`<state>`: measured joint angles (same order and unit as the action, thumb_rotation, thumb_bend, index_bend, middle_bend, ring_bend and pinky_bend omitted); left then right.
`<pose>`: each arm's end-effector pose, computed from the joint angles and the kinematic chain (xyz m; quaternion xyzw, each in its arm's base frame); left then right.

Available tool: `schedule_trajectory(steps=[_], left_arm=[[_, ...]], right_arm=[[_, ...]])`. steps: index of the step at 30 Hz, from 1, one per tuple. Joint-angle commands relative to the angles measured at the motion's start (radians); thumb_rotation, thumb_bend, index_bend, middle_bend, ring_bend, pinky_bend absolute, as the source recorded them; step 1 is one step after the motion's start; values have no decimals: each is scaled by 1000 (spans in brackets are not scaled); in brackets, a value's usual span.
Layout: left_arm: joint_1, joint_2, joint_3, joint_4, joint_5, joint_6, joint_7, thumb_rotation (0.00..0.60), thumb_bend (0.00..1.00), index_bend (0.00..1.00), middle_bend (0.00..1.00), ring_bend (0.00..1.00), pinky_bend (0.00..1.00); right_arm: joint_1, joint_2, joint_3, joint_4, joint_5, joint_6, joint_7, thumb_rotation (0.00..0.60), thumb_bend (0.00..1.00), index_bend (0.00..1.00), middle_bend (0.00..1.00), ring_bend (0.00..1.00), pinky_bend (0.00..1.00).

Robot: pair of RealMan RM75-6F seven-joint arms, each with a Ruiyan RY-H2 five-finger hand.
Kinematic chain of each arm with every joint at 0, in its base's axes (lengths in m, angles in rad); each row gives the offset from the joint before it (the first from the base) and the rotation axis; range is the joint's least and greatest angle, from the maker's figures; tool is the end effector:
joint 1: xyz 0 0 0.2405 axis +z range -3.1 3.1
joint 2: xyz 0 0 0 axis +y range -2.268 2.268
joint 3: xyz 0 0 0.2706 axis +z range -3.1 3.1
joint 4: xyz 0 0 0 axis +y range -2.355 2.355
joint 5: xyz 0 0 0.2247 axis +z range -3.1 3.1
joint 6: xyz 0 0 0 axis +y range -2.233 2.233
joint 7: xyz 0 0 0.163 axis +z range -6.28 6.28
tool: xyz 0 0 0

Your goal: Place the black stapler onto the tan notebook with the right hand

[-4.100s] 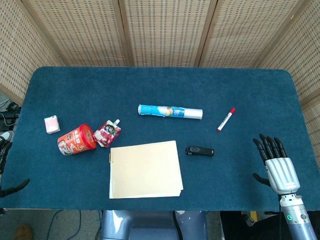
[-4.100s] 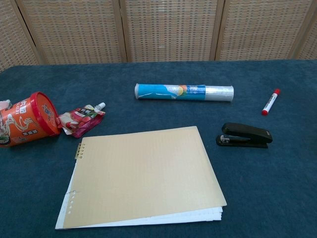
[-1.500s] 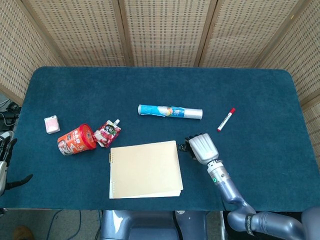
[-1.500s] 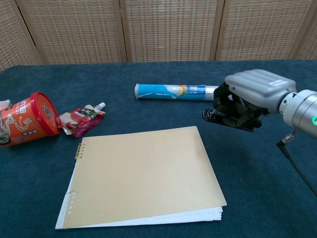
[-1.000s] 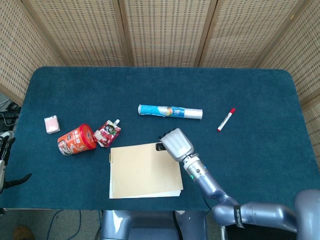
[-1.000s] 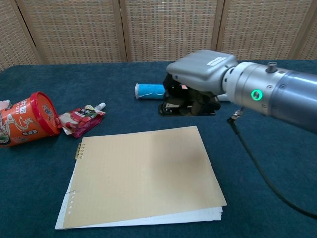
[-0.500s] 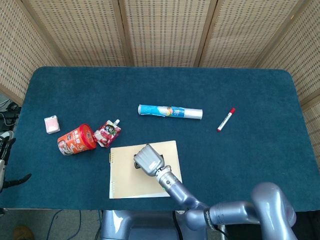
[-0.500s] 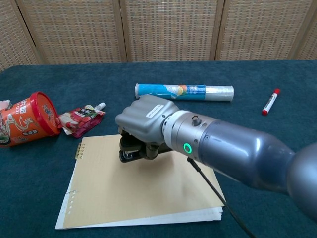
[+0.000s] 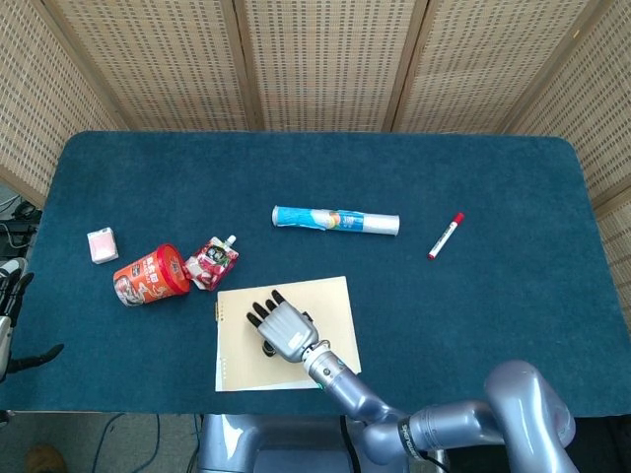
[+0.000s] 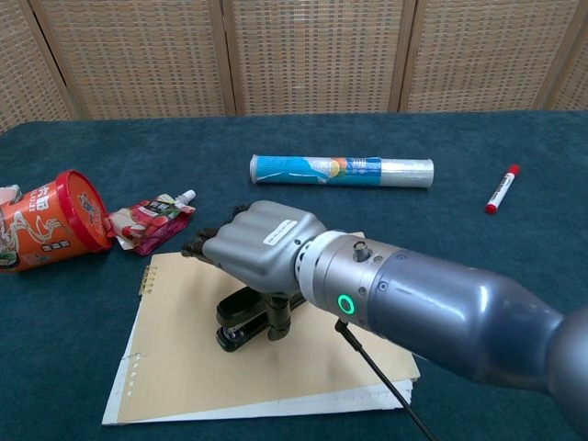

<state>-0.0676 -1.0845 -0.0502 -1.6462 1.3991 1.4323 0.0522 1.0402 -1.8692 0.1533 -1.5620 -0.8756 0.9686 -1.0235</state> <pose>-0.3470 0.1952 0.1587 -0.5793 -0.4149 -0.3368 0.6155 -0.0001 -0.2971 -0.1489 0.8760 -0.1737 0.3072 0.3289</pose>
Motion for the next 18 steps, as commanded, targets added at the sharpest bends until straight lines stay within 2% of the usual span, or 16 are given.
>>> schedule_trajectory(steps=[1,5,8,11,14,16,18], left_arm=[[0,1,2,-2,5,1,1,600,0,0,0,0,0],[4,3,8,-8,21,12,0,600,0,0,0,0,0],[10,8,13,-13,38,28,-6,600,0,0,0,0,0],[16,11,15,-15,49,43,-14,600,0,0,0,0,0],[24,14,19,-16,64,61,-21,600,0,0,0,0,0],[32,15,23,-18,85,83,-24,600,0,0,0,0,0],[46,12,35,-22,112,111,-24,600,0,0,0,0,0]], right_arm=[[-15,49,-7,-63,-27,22,21,600,0,0,0,21,5],[-42,125,-30,-145,-70,73,19,600,0,0,0,21,1],[-93,245,-74,-230,-146,145,27,600,0,0,0,19,0],[-139,347,-120,-256,-244,187,77,600,0,0,0,3,0],[-185,430,-166,-229,-364,234,148,600,0,0,0,0,0],[-240,505,-208,-163,-471,308,224,600,0,0,0,0,0],[-332,578,-270,-44,-624,447,427,600,0,0,0,0,0]])
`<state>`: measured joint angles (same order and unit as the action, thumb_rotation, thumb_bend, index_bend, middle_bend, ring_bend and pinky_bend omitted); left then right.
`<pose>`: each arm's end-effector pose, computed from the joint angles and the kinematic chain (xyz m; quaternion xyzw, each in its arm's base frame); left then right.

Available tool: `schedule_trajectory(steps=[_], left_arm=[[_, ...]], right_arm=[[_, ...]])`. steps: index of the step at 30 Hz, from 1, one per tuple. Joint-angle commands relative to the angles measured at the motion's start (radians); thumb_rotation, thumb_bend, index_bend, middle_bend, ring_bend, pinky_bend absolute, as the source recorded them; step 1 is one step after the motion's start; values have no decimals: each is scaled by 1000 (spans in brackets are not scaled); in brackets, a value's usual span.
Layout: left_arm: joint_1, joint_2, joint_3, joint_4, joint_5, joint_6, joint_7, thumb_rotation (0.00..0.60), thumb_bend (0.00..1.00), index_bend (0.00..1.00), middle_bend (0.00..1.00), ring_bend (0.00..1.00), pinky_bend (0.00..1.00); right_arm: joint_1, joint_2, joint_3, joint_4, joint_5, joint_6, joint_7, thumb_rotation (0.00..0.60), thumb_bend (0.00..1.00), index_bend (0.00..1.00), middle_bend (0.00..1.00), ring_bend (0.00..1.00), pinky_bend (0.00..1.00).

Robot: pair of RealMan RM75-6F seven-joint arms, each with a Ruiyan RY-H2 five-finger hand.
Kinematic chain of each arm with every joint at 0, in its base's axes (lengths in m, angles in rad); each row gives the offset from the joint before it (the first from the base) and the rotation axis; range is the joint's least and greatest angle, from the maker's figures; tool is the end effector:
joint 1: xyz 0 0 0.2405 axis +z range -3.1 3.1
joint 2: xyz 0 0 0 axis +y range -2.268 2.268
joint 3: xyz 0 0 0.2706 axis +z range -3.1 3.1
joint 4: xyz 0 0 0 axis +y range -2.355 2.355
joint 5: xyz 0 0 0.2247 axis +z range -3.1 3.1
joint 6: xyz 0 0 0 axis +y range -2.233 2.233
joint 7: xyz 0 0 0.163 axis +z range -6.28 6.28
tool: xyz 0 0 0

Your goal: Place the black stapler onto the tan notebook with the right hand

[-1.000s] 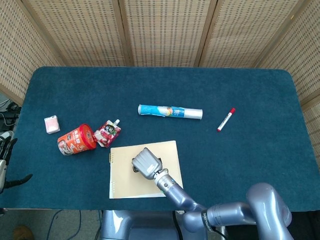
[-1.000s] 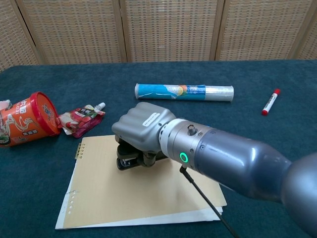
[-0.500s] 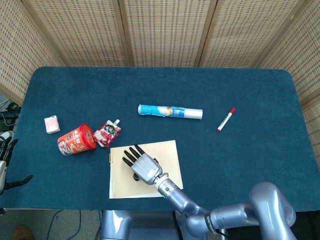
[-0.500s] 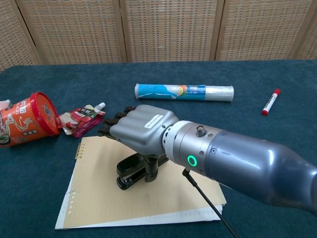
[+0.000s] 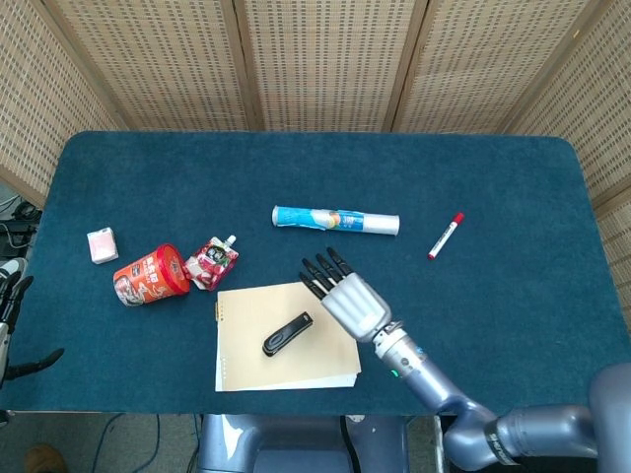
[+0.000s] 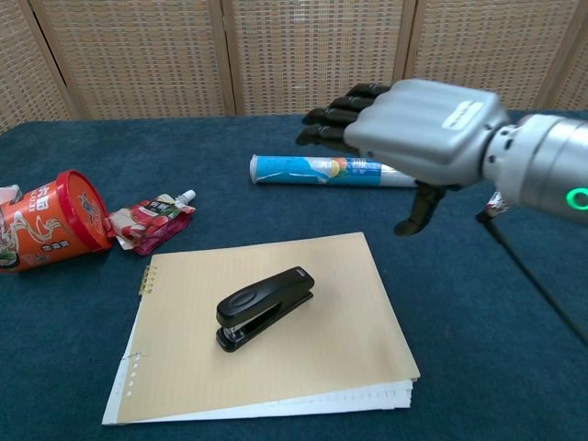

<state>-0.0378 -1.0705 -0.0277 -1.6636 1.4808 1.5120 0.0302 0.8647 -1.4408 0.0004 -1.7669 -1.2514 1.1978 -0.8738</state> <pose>-0.3349 0.1813 0.1650 -0.5835 -0.3958 -0.3653 0.6078 -0.0830 -0.3196 -0.0110 0.8275 -0.0806 0.3441 0.4362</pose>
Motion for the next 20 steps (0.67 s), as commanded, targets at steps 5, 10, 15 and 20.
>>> schedule_trajectory(steps=[5,10,15,20], left_arm=[[31,-16,25,-3,53,54,5,600,0,0,0,0,0],[47,-36,39,8,83,81,19,600,0,0,0,0,0],[56,-48,45,31,98,96,14,600,0,0,0,0,0],[59,-55,46,51,118,112,-2,600,0,0,0,0,0]], right_arm=[[-290,161,-139,321,-326,388,532,600,0,0,0,0,0],[-440,179,-144,322,-303,516,631,600,0,0,0,0,0],[-529,179,-146,308,-307,588,683,600,0,0,0,0,0],[-584,182,-143,295,-294,609,694,600,0,0,0,0,0]])
